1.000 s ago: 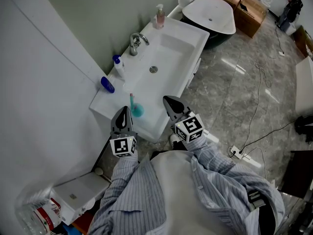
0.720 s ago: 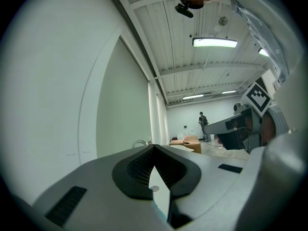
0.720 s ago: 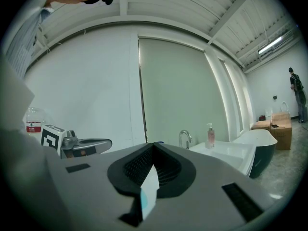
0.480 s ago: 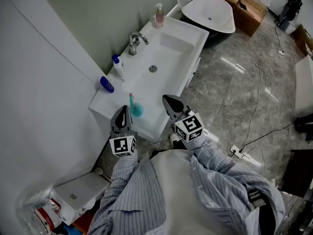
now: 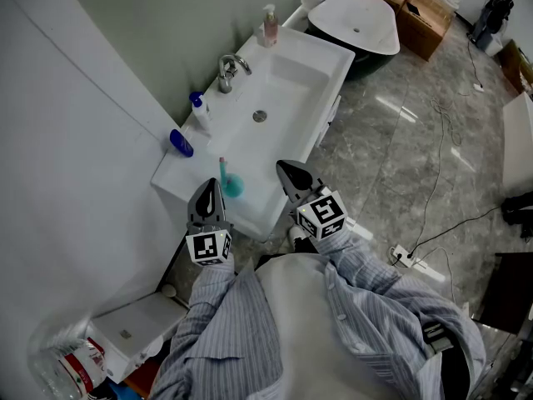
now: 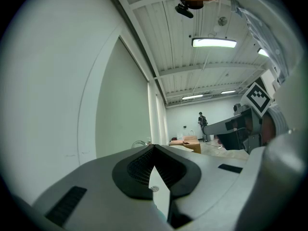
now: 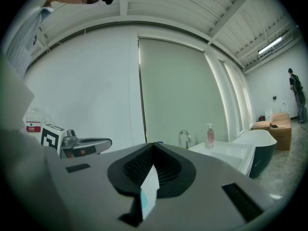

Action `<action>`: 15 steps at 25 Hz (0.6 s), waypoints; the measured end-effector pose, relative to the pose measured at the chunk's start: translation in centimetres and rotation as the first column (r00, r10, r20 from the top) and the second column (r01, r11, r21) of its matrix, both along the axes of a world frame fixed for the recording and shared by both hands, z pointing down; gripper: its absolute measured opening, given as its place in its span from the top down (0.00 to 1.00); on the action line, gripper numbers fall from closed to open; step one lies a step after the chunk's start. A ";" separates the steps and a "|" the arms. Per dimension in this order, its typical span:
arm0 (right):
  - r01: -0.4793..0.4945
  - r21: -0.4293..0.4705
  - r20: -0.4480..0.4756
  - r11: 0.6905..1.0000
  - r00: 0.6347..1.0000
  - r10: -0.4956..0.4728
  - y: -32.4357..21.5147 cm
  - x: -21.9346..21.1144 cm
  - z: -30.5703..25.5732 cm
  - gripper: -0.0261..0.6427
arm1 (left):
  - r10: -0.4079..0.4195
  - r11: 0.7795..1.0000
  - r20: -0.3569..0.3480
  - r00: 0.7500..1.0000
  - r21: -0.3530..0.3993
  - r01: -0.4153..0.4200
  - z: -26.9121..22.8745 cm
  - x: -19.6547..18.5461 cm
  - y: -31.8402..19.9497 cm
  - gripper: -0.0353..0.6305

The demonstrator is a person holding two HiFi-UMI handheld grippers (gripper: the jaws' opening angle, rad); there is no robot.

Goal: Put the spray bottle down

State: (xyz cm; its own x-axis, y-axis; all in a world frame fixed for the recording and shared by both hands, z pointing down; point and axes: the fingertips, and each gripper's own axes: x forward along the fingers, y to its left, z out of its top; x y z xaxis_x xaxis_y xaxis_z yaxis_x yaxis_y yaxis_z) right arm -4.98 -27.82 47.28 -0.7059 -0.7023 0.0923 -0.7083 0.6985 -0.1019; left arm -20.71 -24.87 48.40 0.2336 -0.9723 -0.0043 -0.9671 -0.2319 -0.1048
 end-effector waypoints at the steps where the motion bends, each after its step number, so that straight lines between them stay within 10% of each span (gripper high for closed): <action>1: 0.000 0.001 0.000 1.000 1.000 0.000 0.0 0.0 0.0 0.94 | 0.001 1.000 0.000 1.000 0.000 -0.001 0.0 0.0 0.0 0.94; 15: 0.008 -0.001 -0.012 1.000 1.000 -0.008 0.2 0.1 0.0 0.94 | -0.001 1.000 0.003 1.000 0.004 0.001 -0.3 0.3 0.1 0.94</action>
